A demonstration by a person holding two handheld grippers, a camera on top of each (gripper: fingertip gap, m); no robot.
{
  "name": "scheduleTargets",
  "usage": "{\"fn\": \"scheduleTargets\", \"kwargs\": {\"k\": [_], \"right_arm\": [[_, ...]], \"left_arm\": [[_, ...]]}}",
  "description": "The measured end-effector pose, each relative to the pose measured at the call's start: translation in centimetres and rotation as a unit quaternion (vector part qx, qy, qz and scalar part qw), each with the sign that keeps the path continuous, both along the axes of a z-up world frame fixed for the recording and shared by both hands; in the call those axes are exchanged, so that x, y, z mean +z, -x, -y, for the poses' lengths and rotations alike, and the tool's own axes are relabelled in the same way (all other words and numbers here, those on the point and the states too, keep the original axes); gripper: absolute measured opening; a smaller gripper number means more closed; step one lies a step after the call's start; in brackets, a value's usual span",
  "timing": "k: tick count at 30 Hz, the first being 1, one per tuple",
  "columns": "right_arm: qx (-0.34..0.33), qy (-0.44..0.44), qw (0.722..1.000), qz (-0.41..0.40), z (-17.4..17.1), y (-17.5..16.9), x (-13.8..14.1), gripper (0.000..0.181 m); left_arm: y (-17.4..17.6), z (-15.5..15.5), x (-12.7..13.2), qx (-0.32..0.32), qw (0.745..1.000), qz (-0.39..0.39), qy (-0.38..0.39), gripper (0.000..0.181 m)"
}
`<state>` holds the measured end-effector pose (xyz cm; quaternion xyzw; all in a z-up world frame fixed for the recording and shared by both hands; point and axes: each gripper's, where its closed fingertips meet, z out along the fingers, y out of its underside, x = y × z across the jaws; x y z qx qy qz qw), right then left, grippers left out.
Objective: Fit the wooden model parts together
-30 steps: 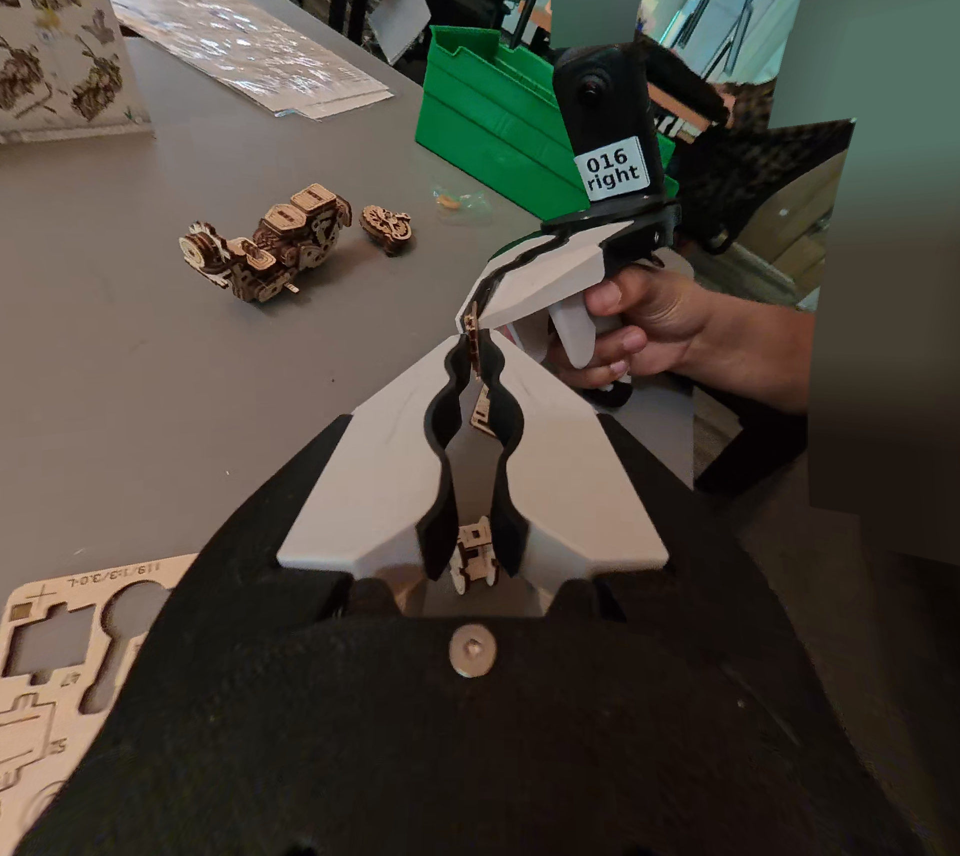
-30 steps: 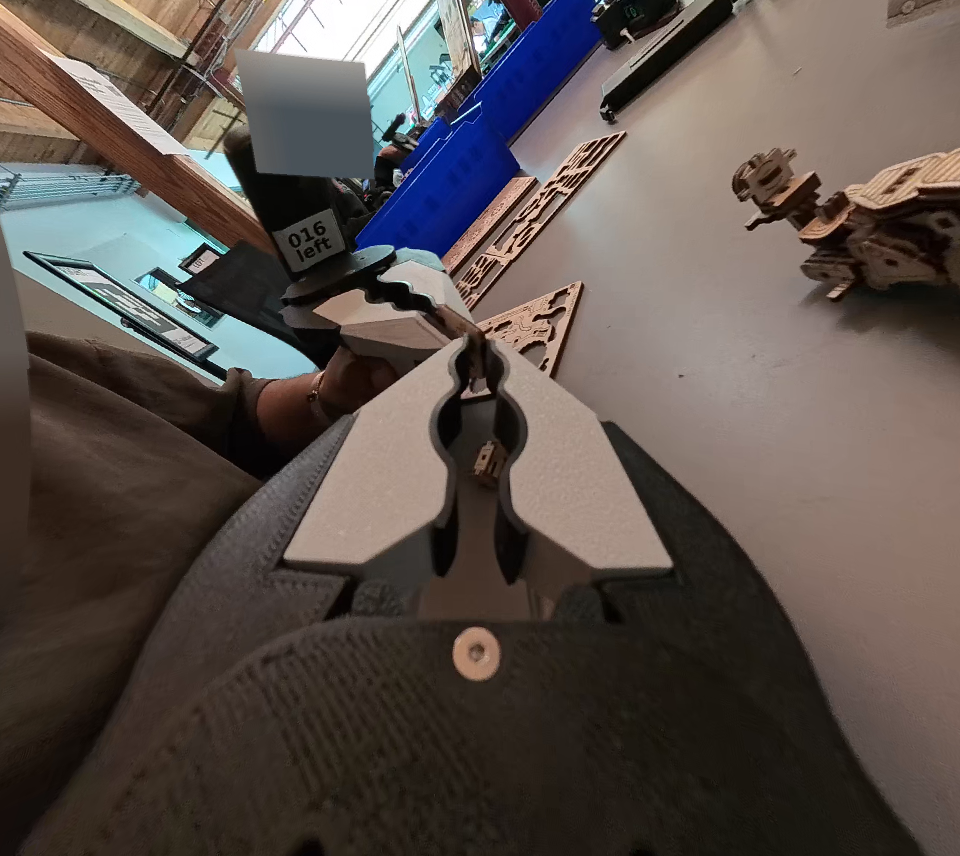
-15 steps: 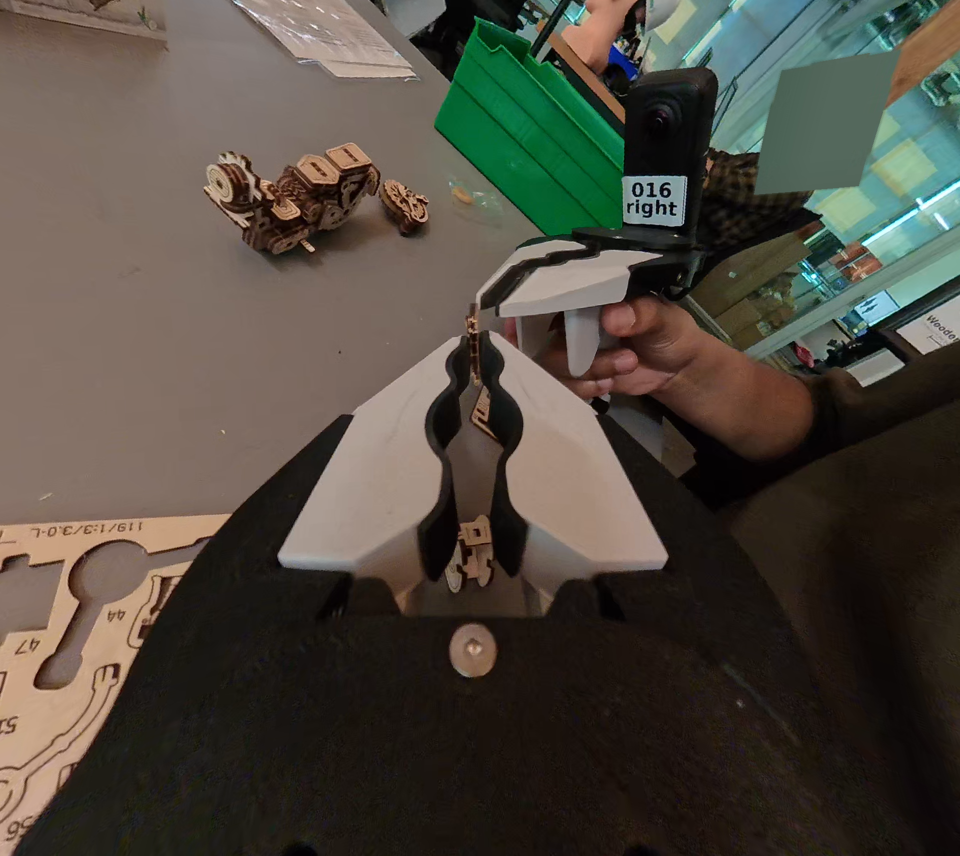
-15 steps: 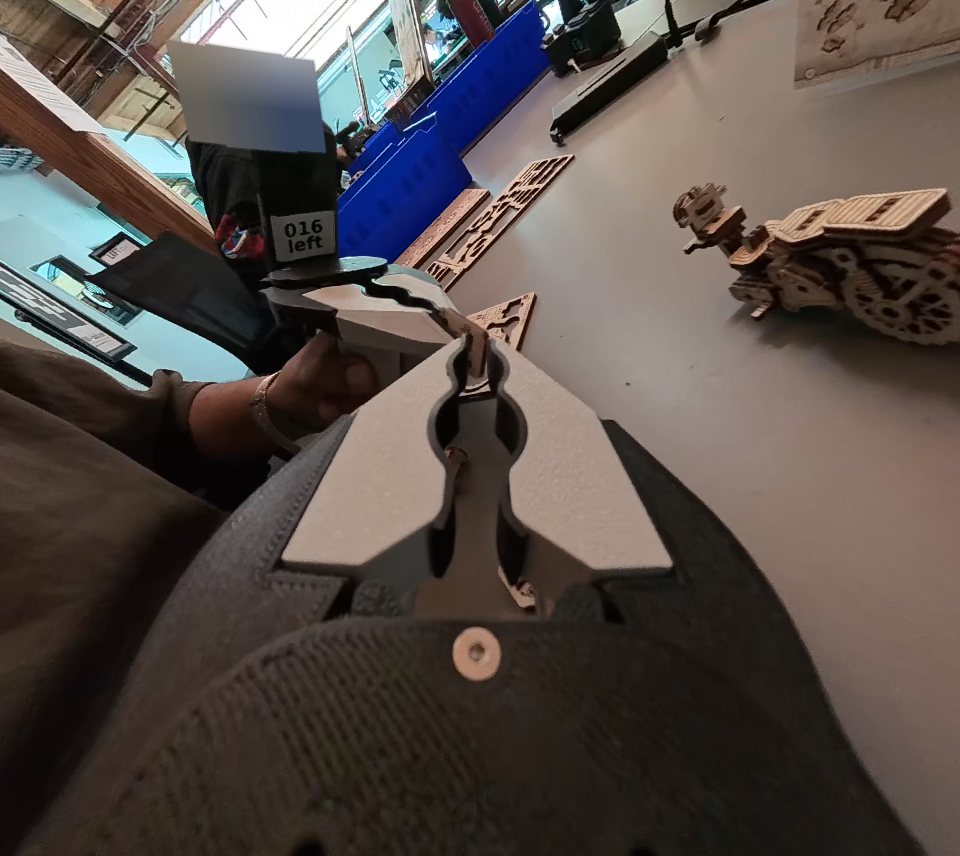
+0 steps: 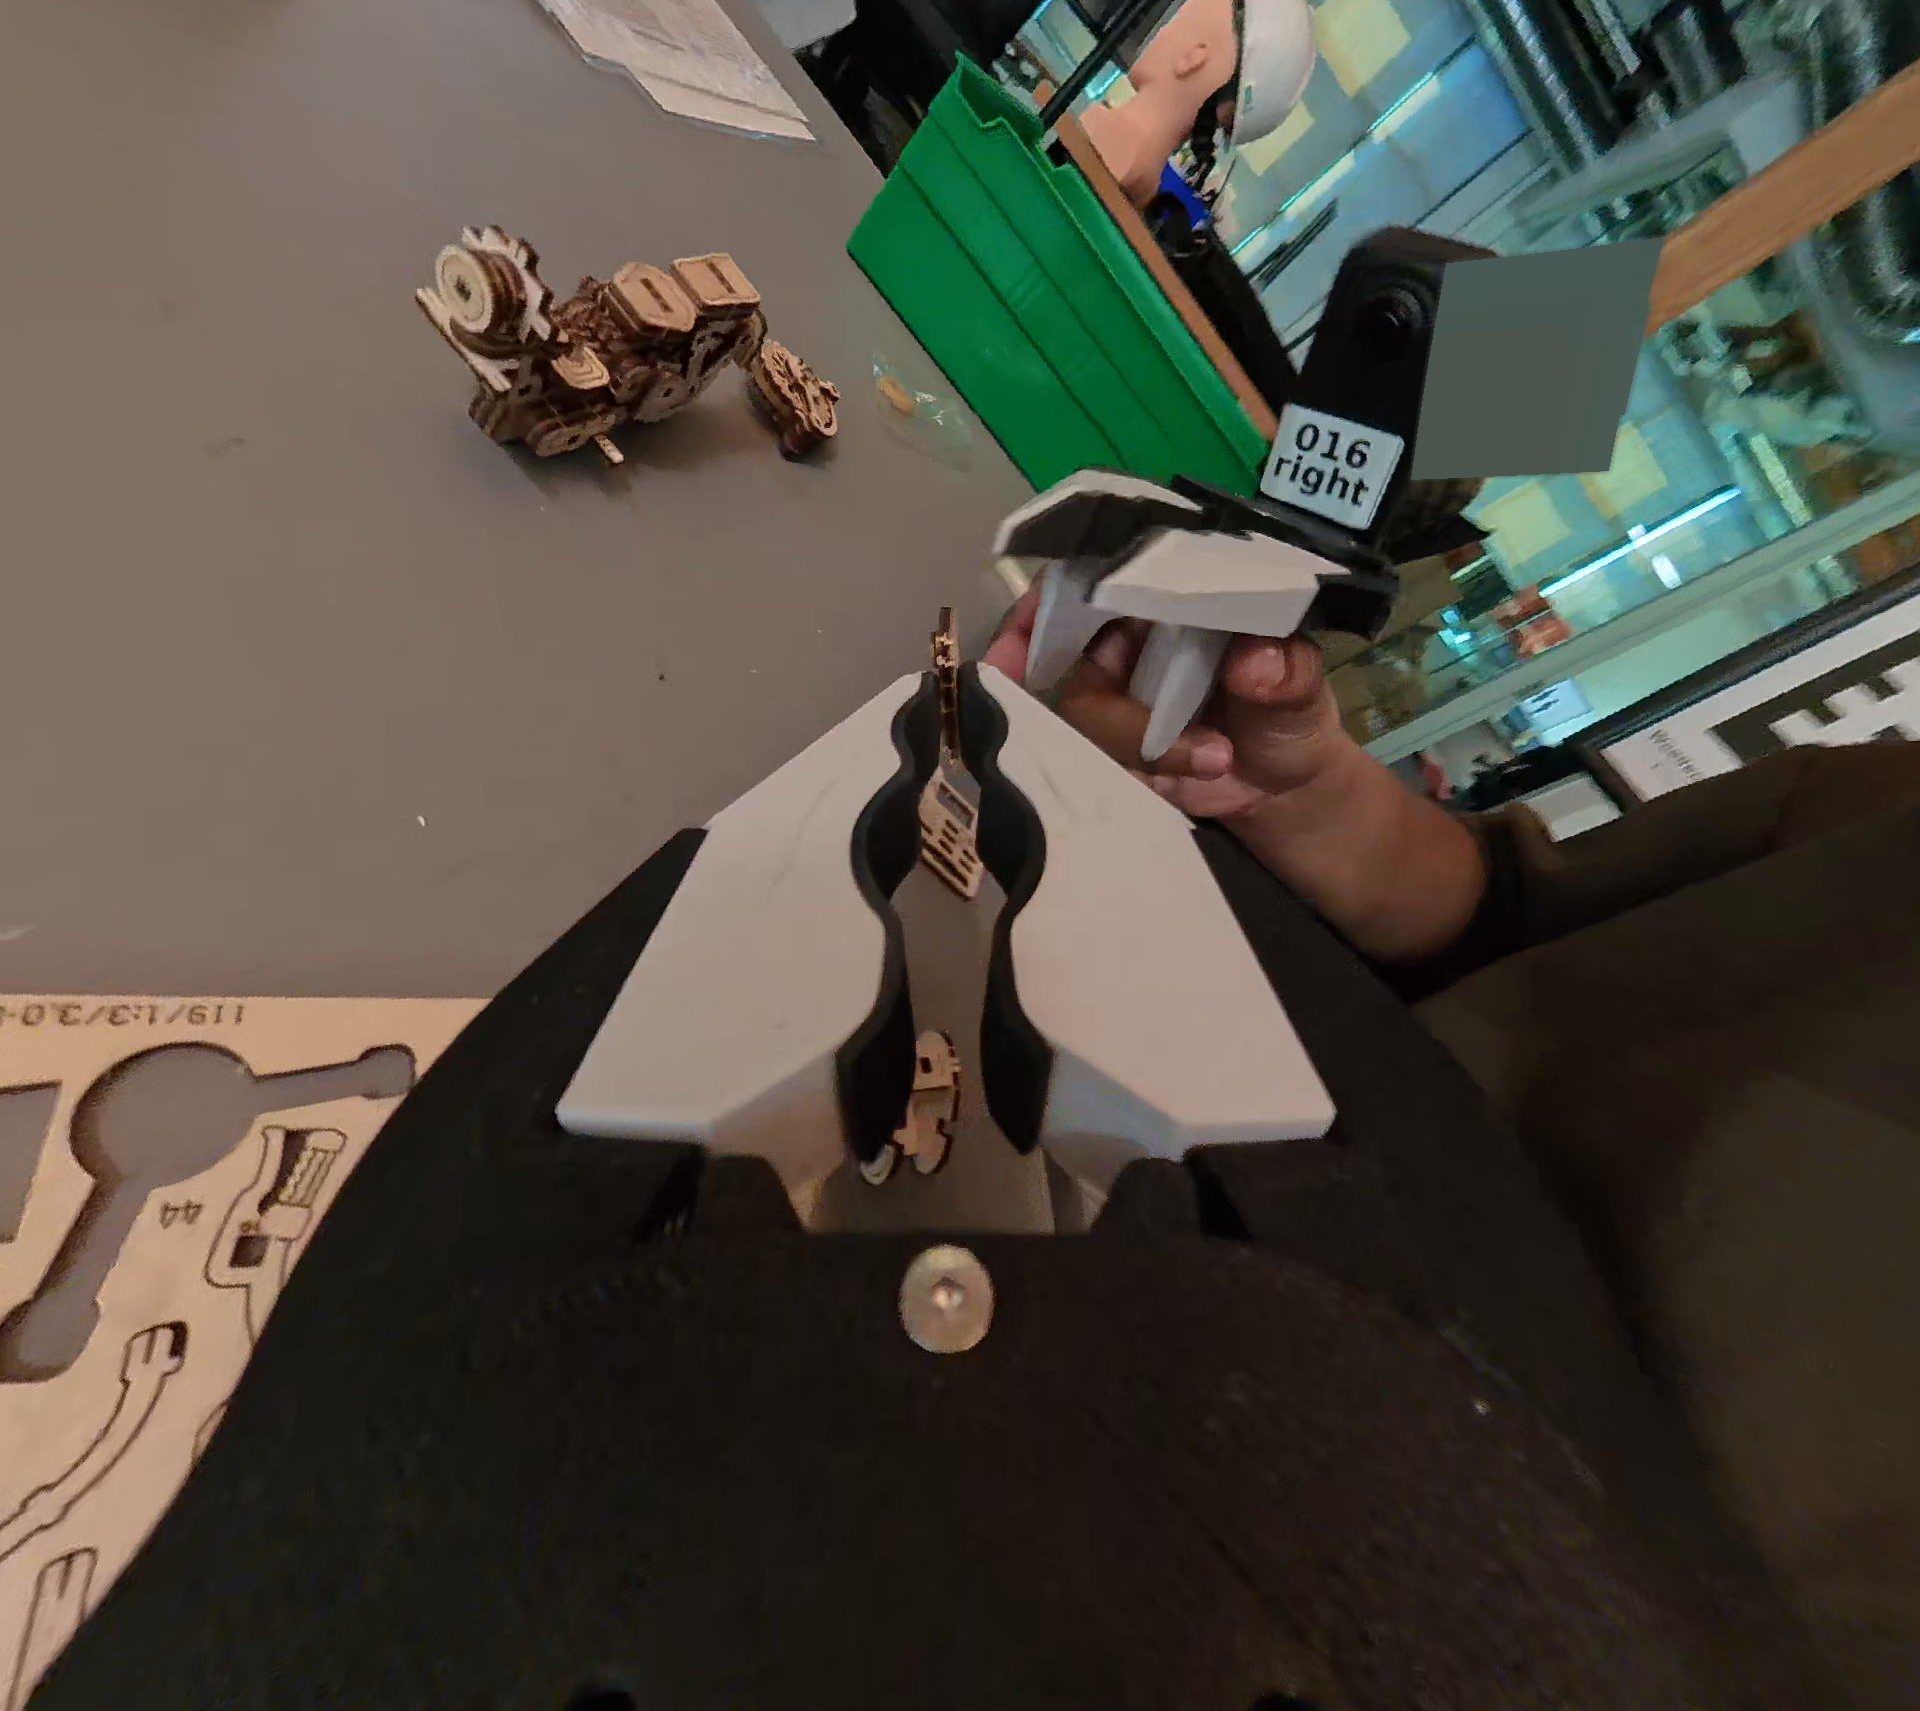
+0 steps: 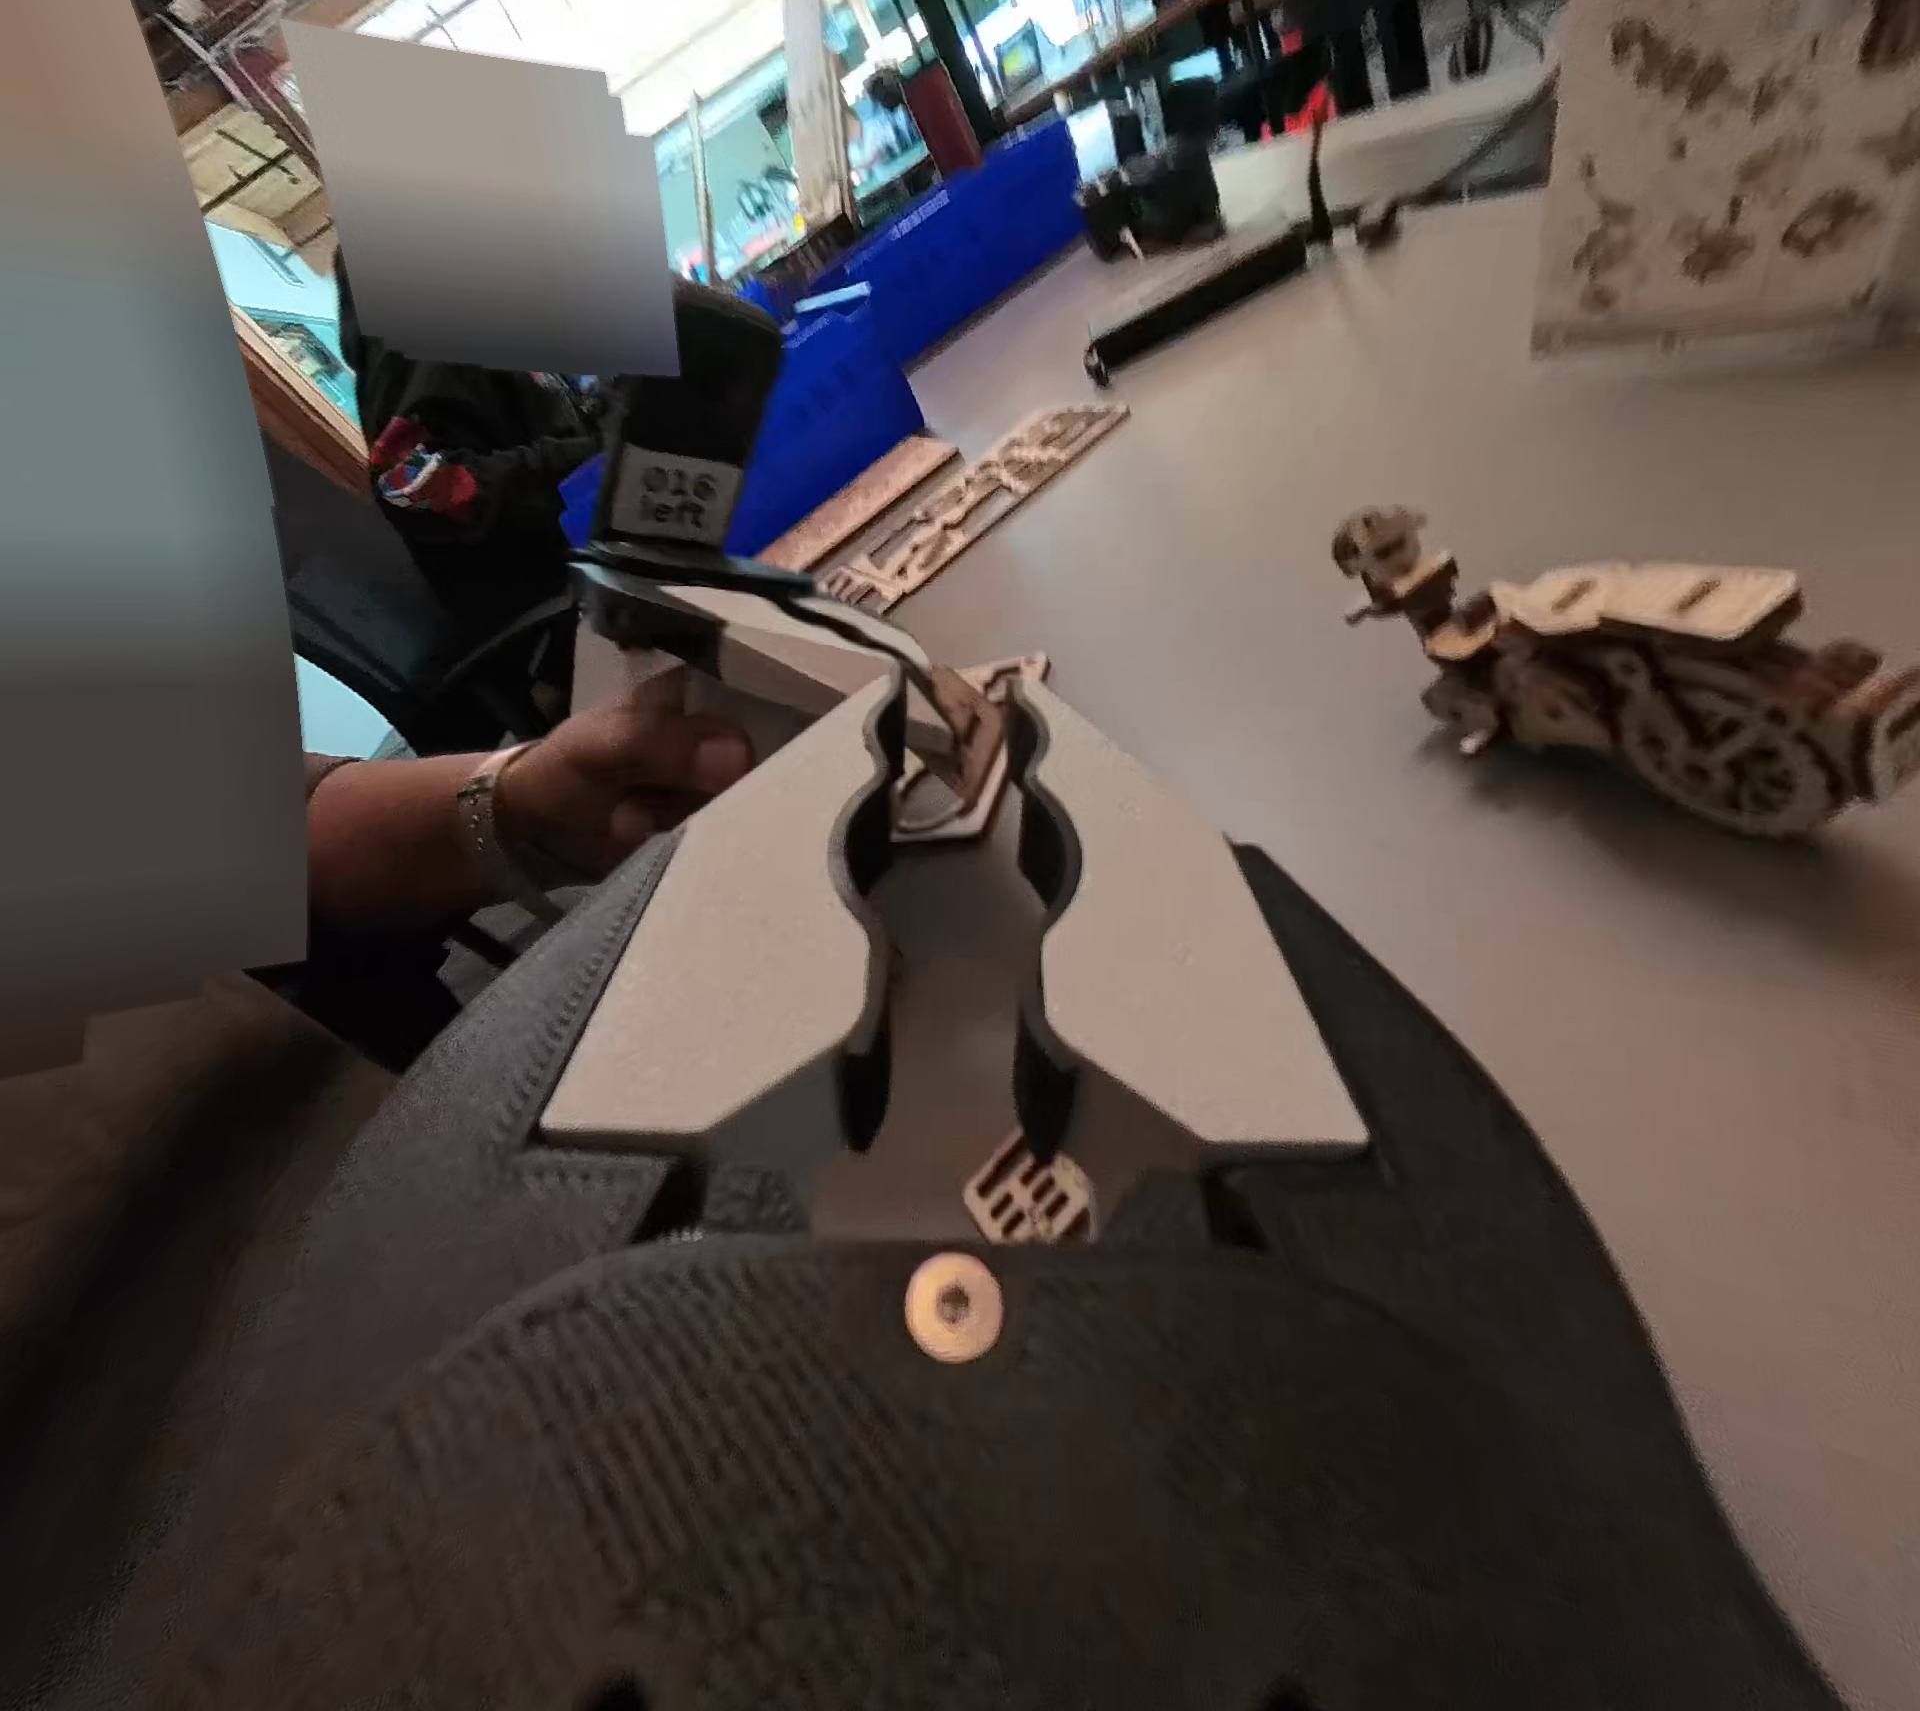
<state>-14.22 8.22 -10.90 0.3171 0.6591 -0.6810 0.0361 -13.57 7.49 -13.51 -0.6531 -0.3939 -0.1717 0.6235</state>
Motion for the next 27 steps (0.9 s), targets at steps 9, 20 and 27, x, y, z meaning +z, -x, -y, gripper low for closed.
{"fn": "scheduleTargets", "kwargs": {"k": [9, 20, 27], "right_arm": [[-0.060, -0.160, 0.973, -0.158, 0.1, 0.9, -0.6, 0.009], [-0.063, -0.132, 0.975, -0.168, 0.3, 0.6, 0.6, 0.008], [-0.060, -0.176, 0.975, -0.119, 0.2, 1.2, -1.7, 0.012]], "left_arm": [[-0.2, -0.2, -0.4, -0.012, 0.987, 0.138, -0.080, 0.001], [0.0, 0.0, -0.4, -0.009, 0.987, 0.138, -0.078, 0.001], [-0.1, -0.2, -0.2, -0.014, 0.989, 0.127, -0.080, 0.001]]}}
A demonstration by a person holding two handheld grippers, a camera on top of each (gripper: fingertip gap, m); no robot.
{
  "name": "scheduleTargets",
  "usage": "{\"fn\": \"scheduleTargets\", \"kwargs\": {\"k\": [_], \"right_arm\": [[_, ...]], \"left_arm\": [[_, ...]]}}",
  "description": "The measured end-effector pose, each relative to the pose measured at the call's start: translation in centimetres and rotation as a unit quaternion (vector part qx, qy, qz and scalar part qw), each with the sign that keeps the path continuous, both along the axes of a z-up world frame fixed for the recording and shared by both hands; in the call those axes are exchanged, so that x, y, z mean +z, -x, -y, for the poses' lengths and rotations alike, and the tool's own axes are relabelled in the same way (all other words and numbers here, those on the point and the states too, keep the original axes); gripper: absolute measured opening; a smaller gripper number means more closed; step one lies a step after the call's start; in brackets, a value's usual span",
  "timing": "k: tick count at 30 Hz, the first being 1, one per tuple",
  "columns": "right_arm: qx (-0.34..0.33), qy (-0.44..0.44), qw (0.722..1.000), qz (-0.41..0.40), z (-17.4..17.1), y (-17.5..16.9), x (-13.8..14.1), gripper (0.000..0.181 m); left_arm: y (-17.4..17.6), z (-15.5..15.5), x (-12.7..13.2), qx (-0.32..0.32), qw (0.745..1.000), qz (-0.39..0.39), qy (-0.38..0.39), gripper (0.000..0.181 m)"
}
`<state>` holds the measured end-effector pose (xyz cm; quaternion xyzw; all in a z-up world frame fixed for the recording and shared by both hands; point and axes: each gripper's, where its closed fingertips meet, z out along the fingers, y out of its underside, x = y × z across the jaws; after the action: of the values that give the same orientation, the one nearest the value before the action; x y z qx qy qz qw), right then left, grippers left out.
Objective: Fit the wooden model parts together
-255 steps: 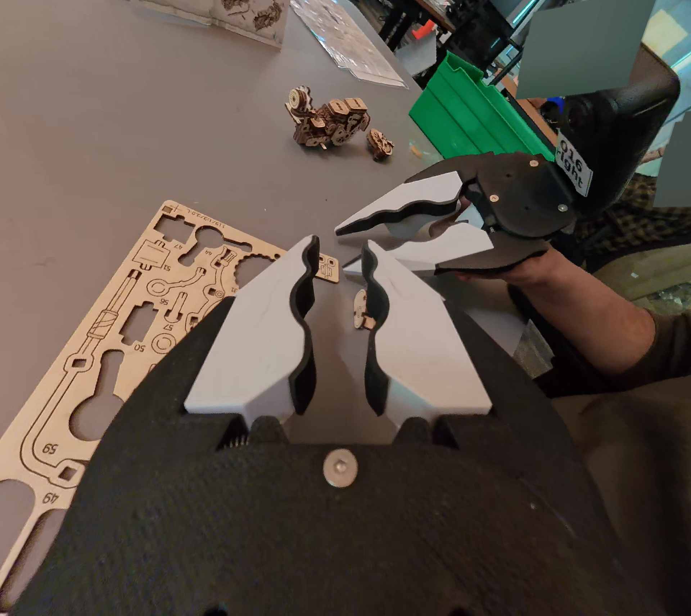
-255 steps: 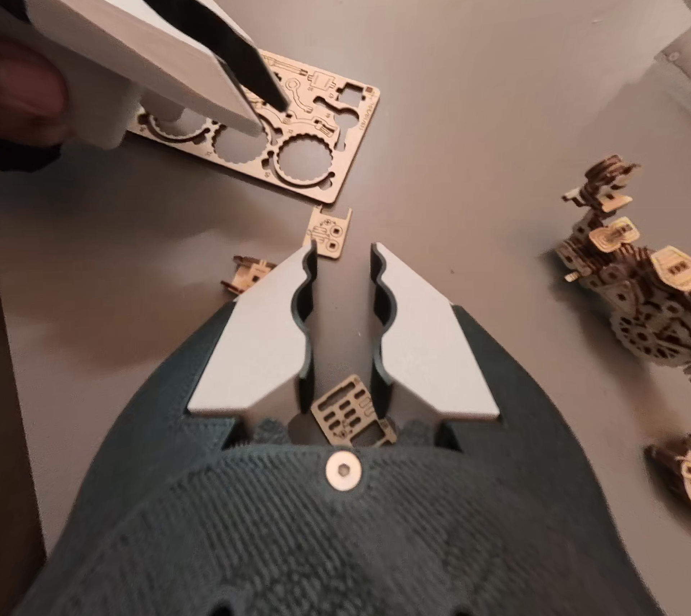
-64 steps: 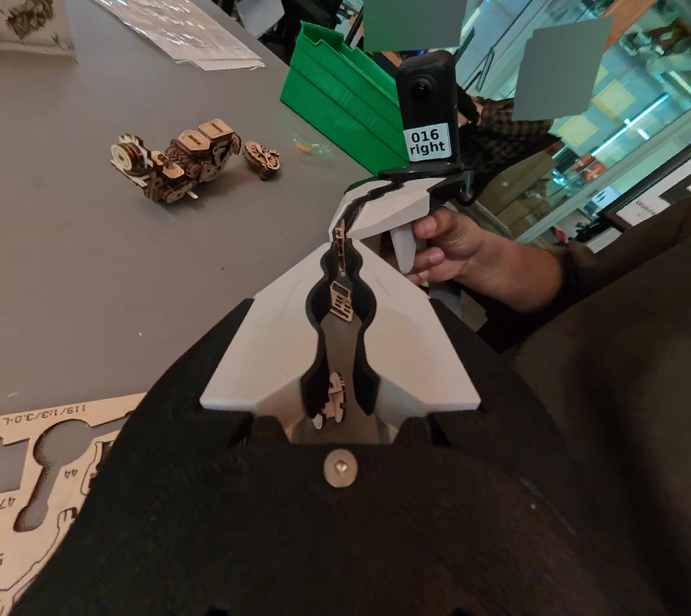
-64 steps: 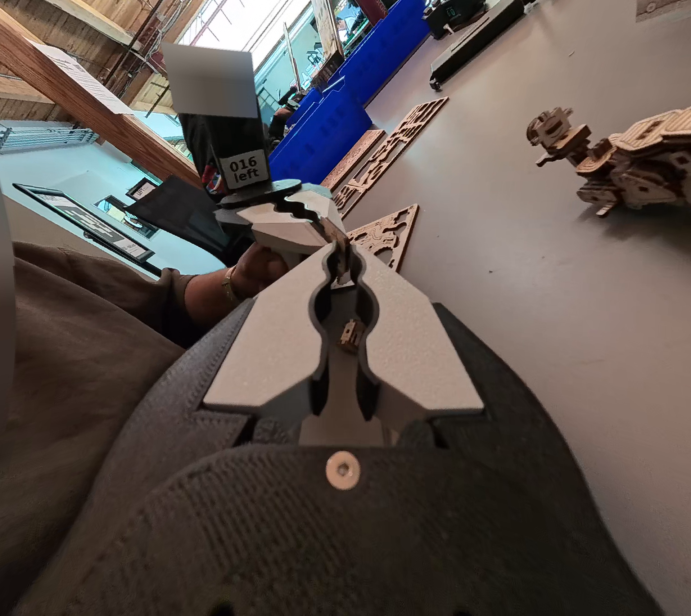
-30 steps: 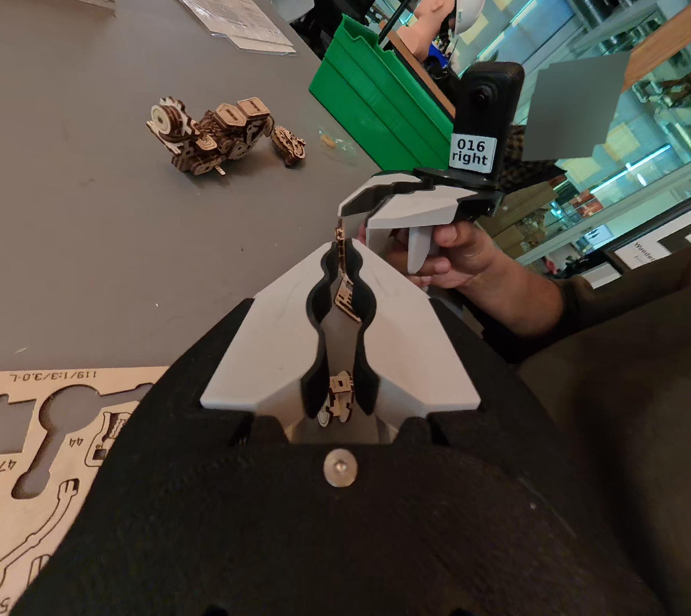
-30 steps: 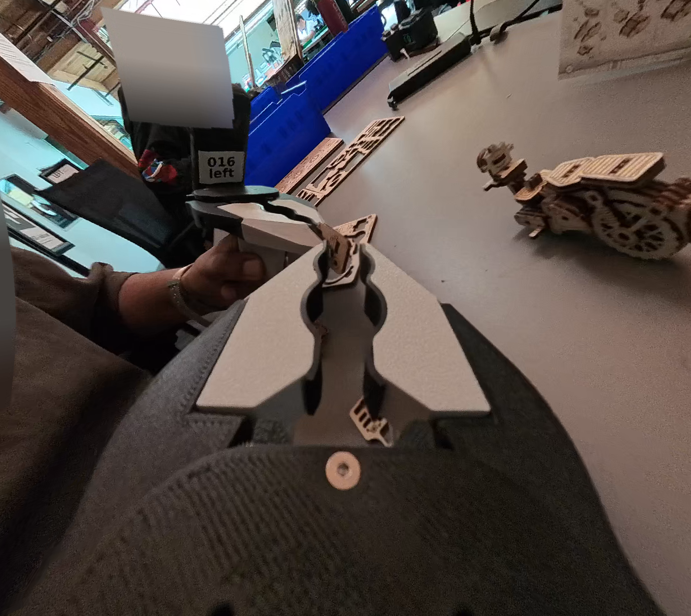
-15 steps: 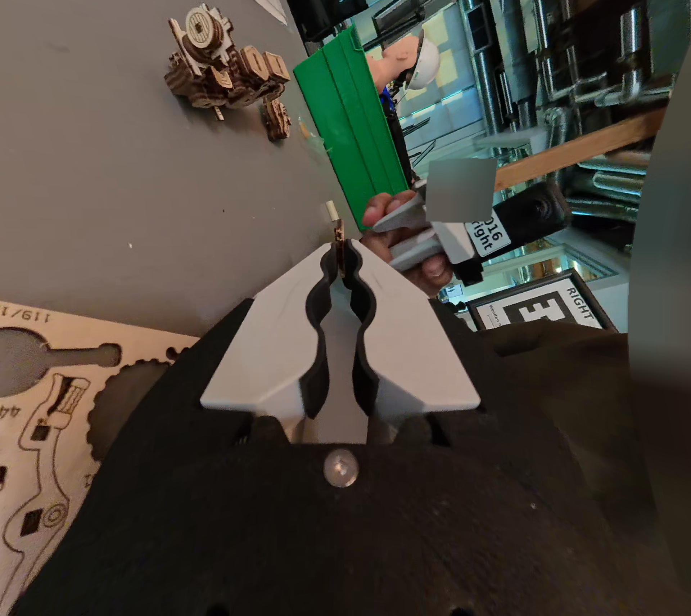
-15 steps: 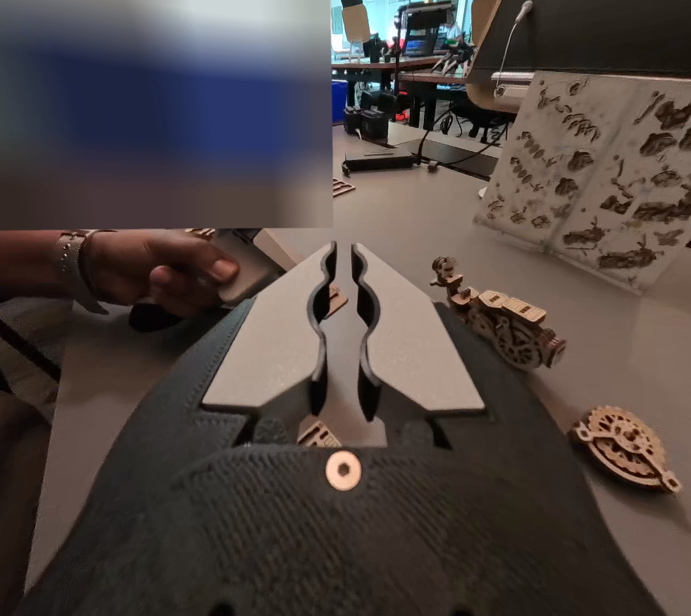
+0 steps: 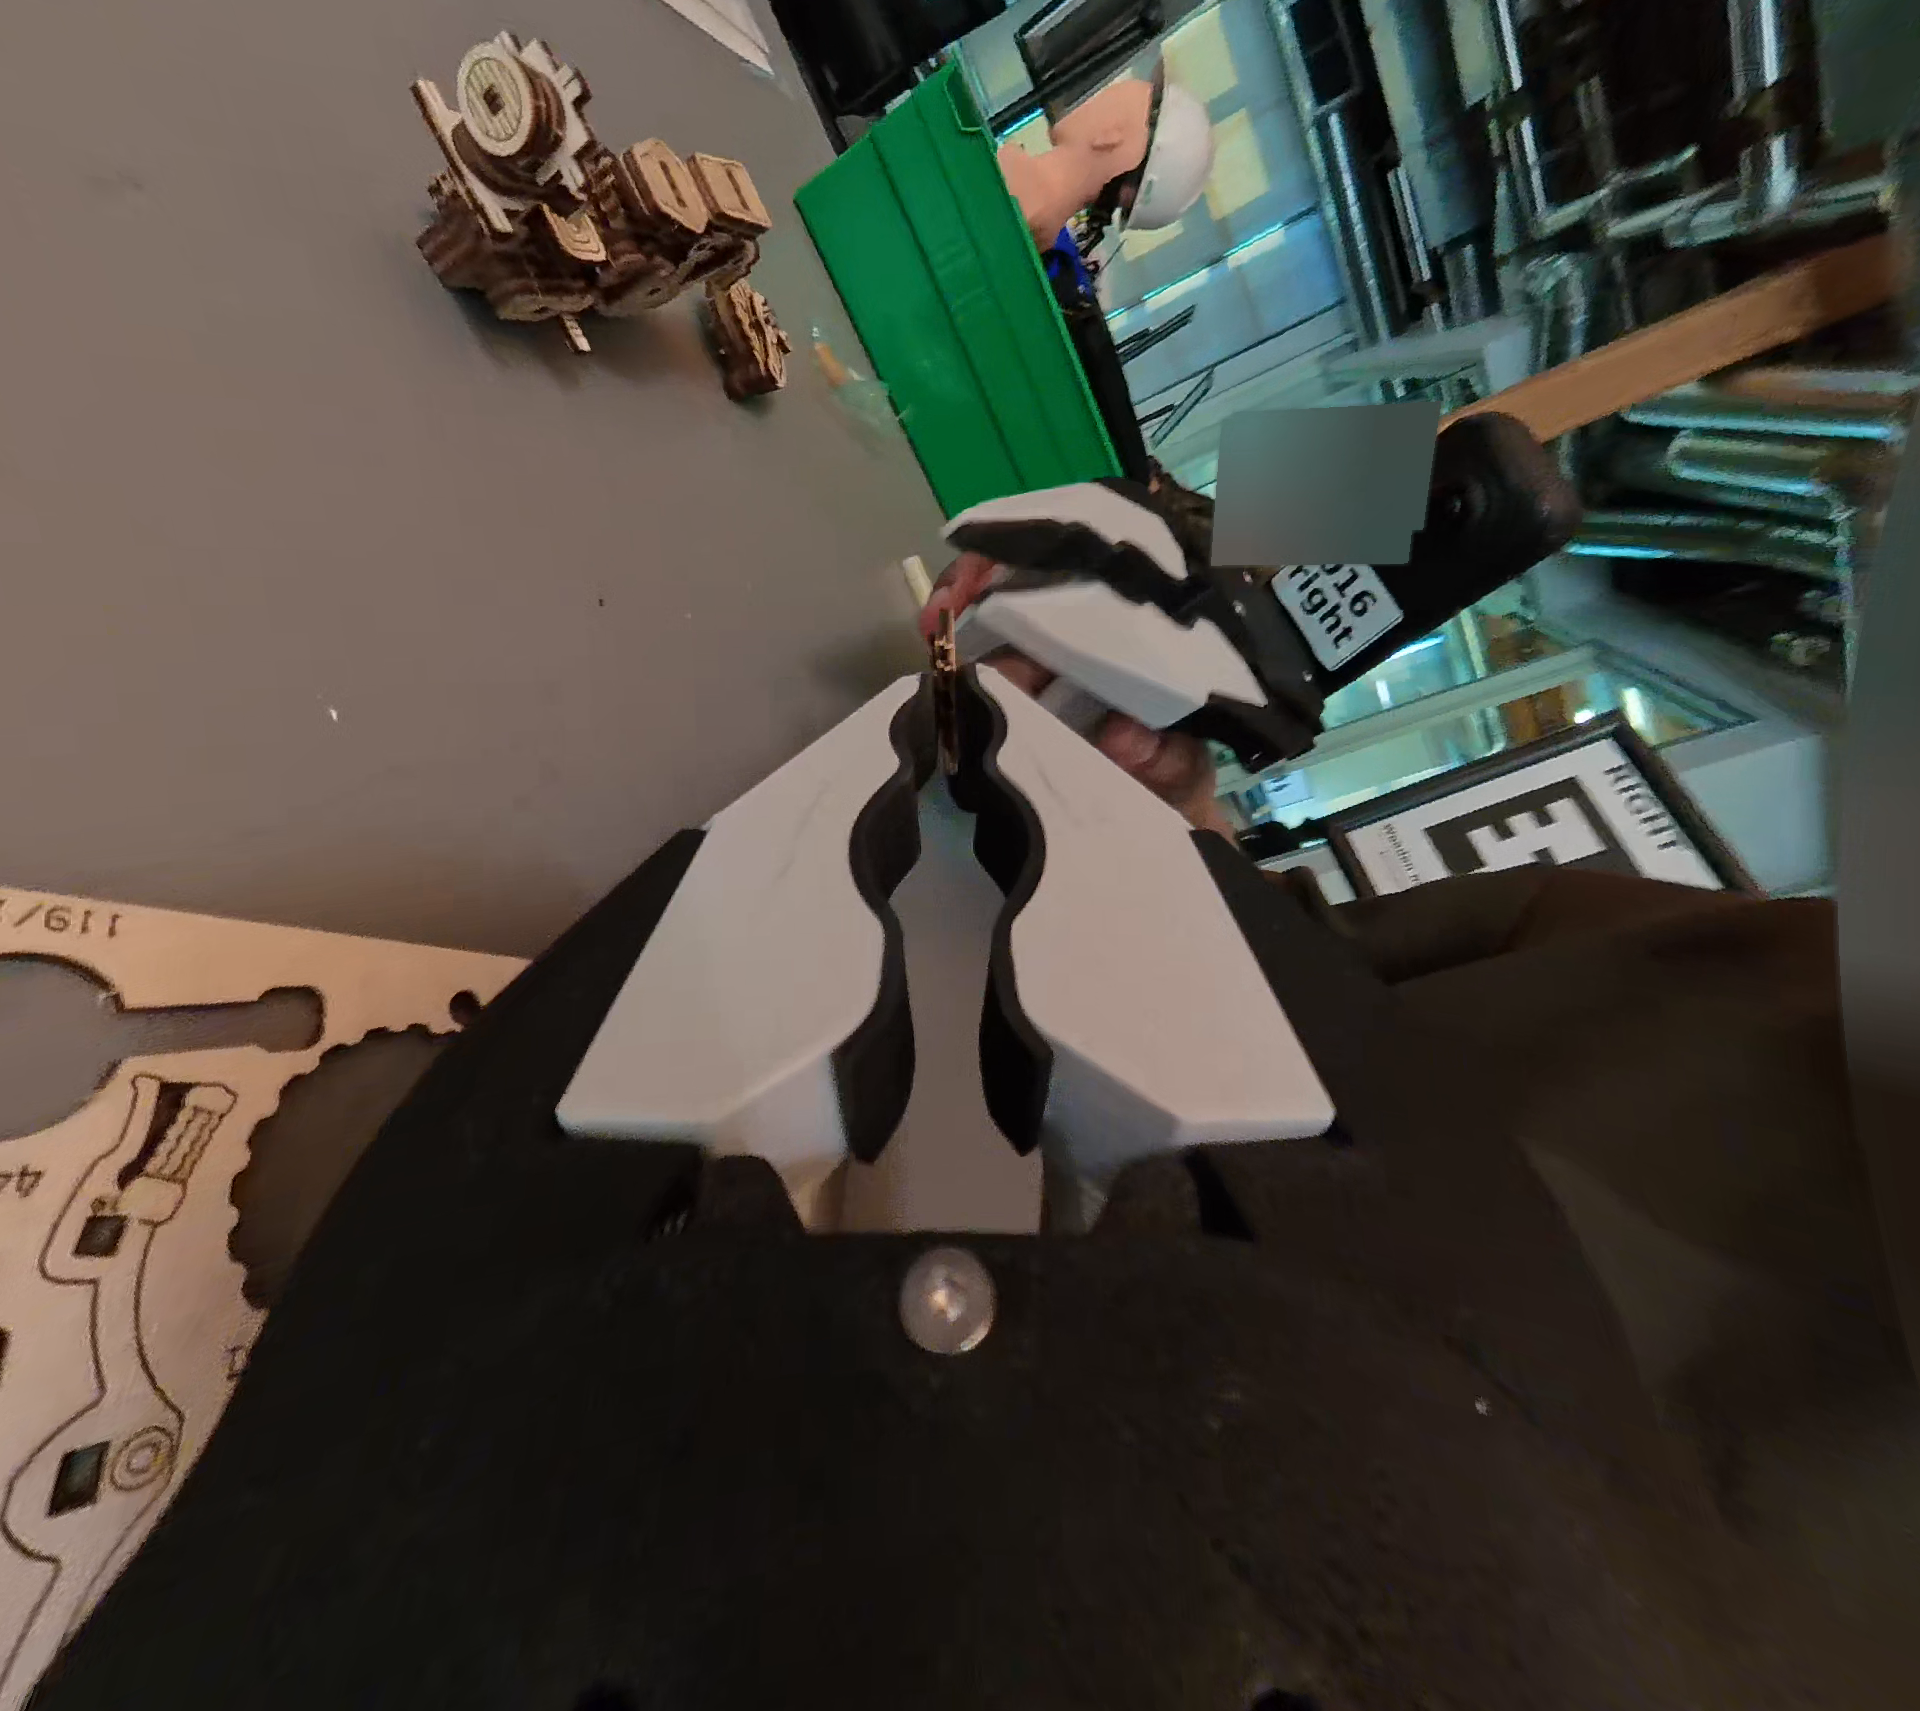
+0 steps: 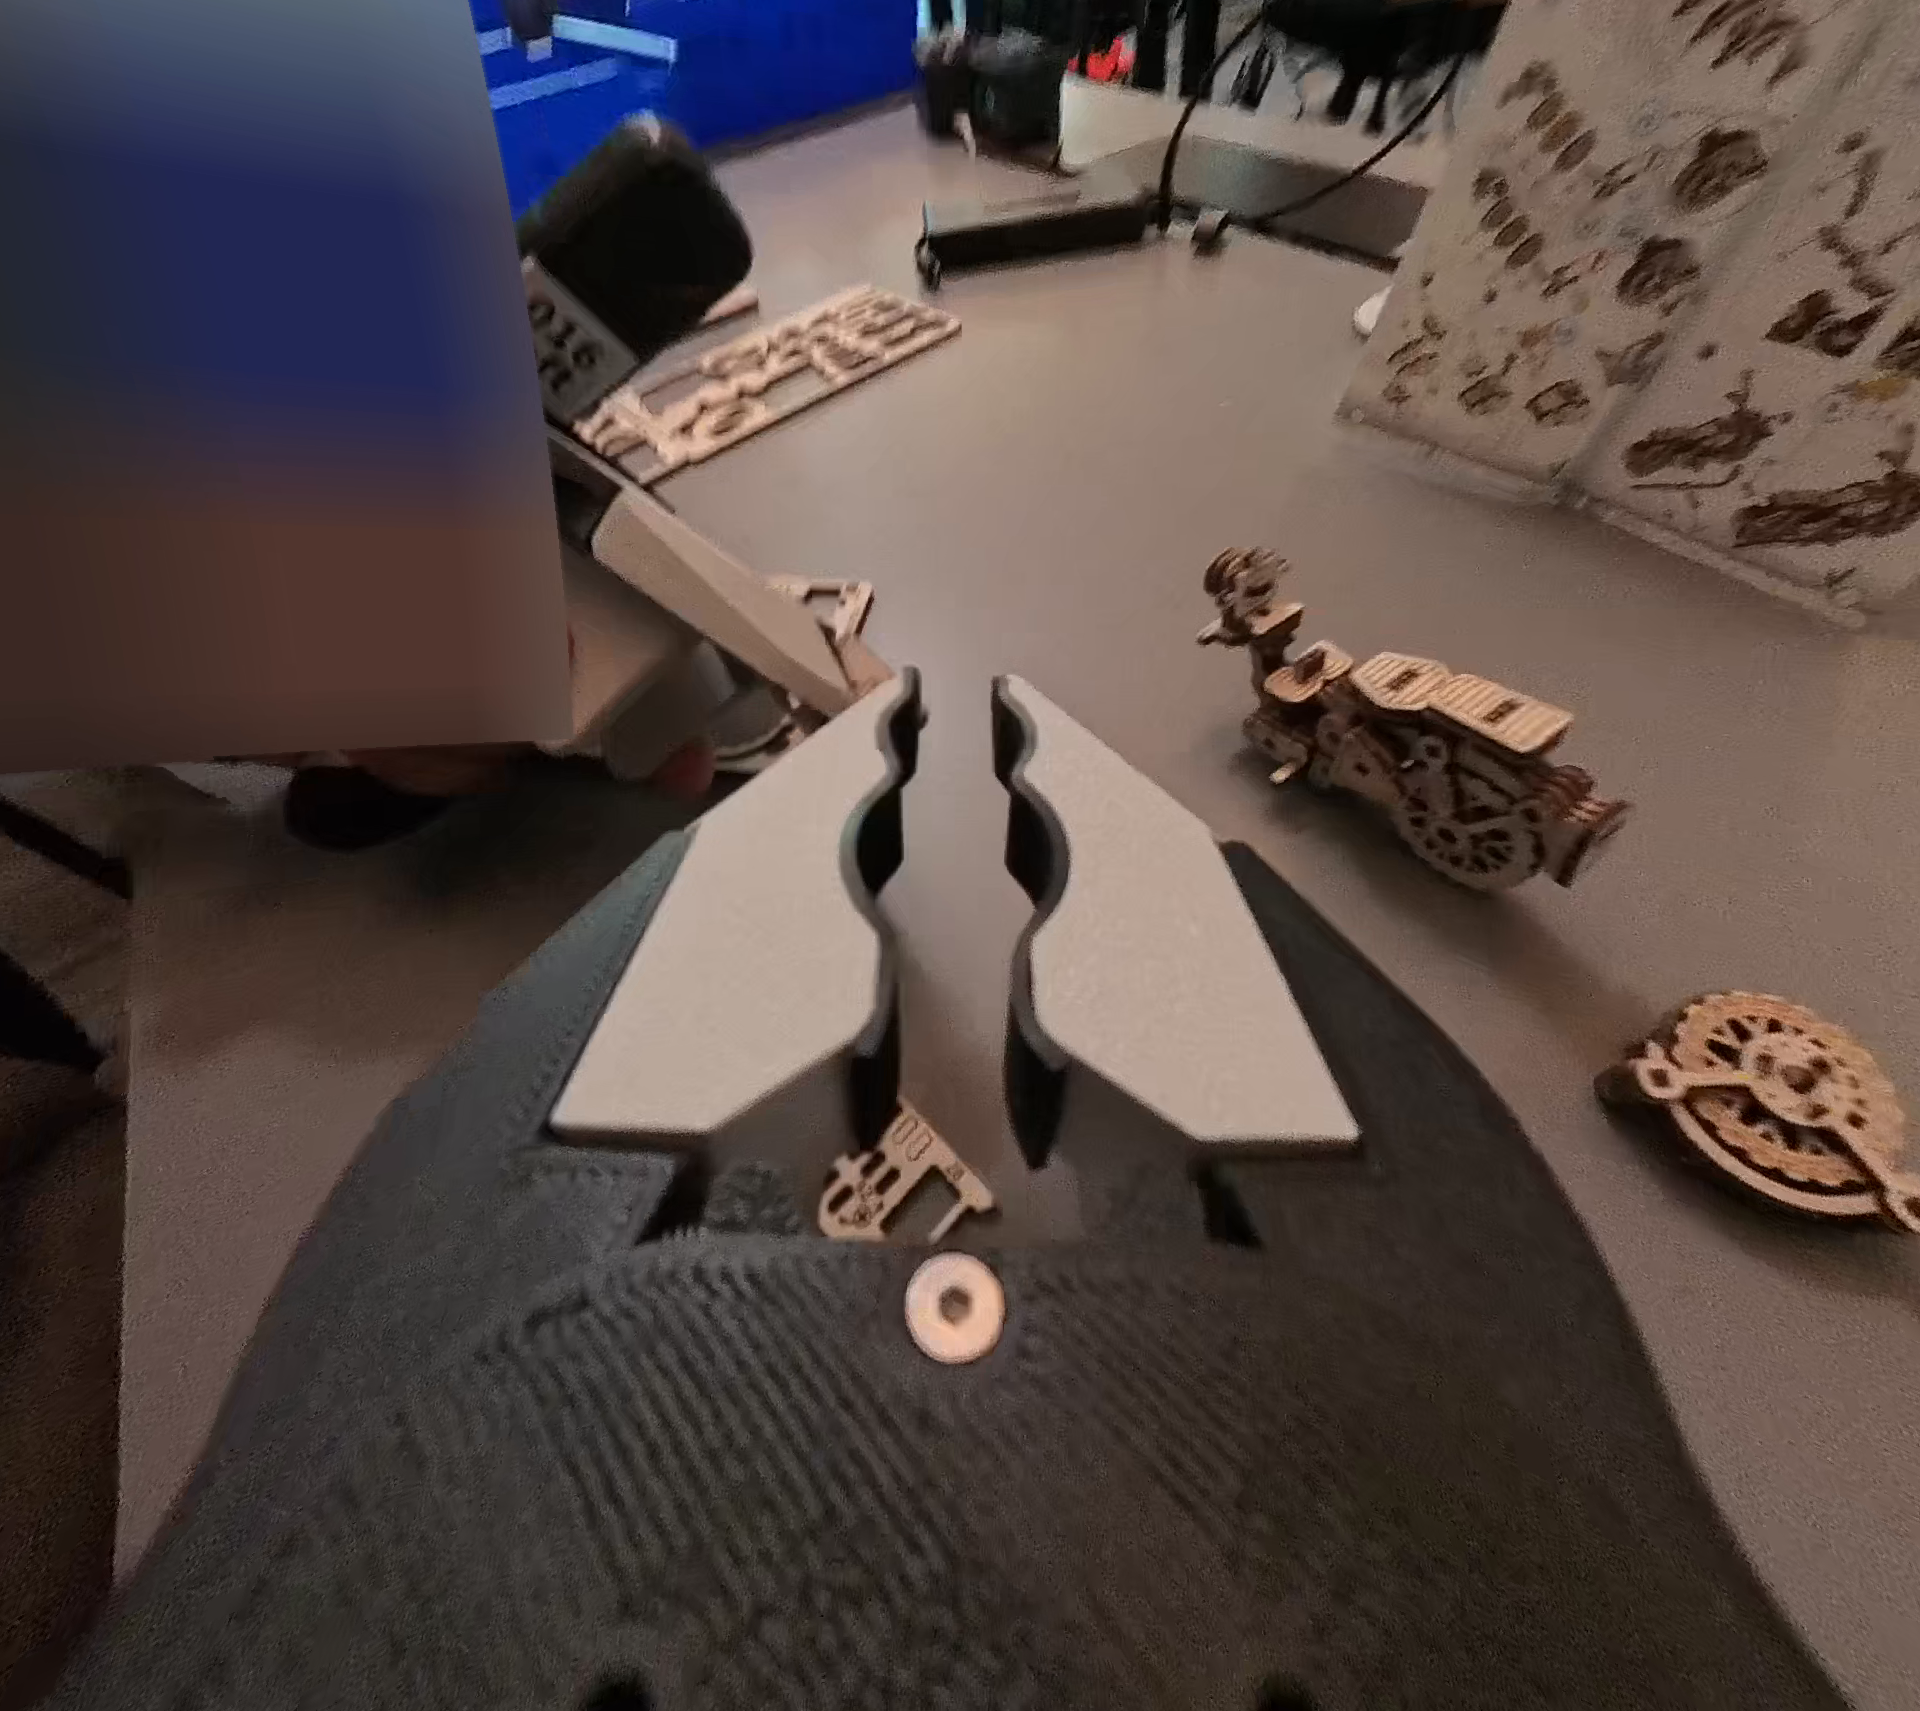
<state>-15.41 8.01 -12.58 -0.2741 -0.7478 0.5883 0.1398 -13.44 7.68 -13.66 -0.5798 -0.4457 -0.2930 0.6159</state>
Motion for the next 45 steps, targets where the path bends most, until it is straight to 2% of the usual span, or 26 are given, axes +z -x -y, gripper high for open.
{"fn": "scheduleTargets", "kwargs": {"k": [2, 6, 9, 16, 24, 30, 32, 35, 36, 37, 40, 42, 45], "right_arm": [[-0.005, 0.018, 1.000, 0.005, -0.4, 0.1, 0.3, 0.010], [0.010, 0.055, 0.995, 0.081, 0.2, -0.3, -0.7, 0.015], [0.022, 0.086, 0.987, 0.132, 0.6, -0.7, -0.9, 0.015], [0.040, 0.165, 0.962, 0.213, 0.8, -1.0, -0.6, 0.008], [0.048, 0.181, 0.955, 0.229, 0.9, -1.2, -0.4, 0.005], [0.047, 0.160, 0.967, 0.191, 0.8, -1.1, 0.1, 0.004], [0.043, 0.153, 0.972, 0.175, 0.8, -1.1, 0.2, 0.004], [0.040, 0.150, 0.975, 0.161, 0.7, -1.0, 0.6, 0.005], [0.038, 0.145, 0.976, 0.157, 0.6, -0.9, 0.6, 0.010], [0.038, 0.145, 0.977, 0.150, 0.3, -0.8, 0.8, 0.019], [0.030, 0.164, 0.978, 0.128, -0.7, -0.4, 1.7, 0.025], [0.037, 0.127, 0.986, 0.101, -0.6, -0.5, 1.1, 0.028], [0.049, 0.018, 0.998, 0.033, 0.1, -0.9, -0.6, 0.038]], "left_arm": [[-0.1, 0.0, -0.2, 0.000, 0.999, -0.026, 0.024, 0.001], [-0.1, 0.0, 0.1, 0.002, 0.998, -0.051, 0.028, 0.001], [0.1, 0.2, 0.4, 0.011, 0.997, -0.073, 0.035, 0.001], [0.0, 0.0, 0.6, 0.028, 0.980, -0.165, 0.107, 0.001], [-0.3, -0.2, 0.7, 0.033, 0.965, -0.215, 0.148, 0.001], [-0.4, -0.4, 1.0, 0.065, 0.920, -0.312, 0.227, 0.003], [-0.4, -0.3, 1.0, 0.058, 0.927, -0.301, 0.216, 0.003], [-0.1, -0.2, 1.6, 0.052, 0.960, -0.232, 0.150, 0.001], [0.0, -0.1, 1.6, 0.053, 0.966, -0.216, 0.135, 0.001], [0.2, 0.2, 1.5, 0.056, 0.968, -0.206, 0.131, 0.001], [1.1, 1.2, 0.9, 0.065, 0.970, -0.190, 0.135, 0.001], [1.5, 1.6, 0.5, 0.062, 0.977, -0.162, 0.123, 0.001], [1.2, 1.5, -0.7, 0.037, 0.990, -0.092, 0.102, 0.001]]}}
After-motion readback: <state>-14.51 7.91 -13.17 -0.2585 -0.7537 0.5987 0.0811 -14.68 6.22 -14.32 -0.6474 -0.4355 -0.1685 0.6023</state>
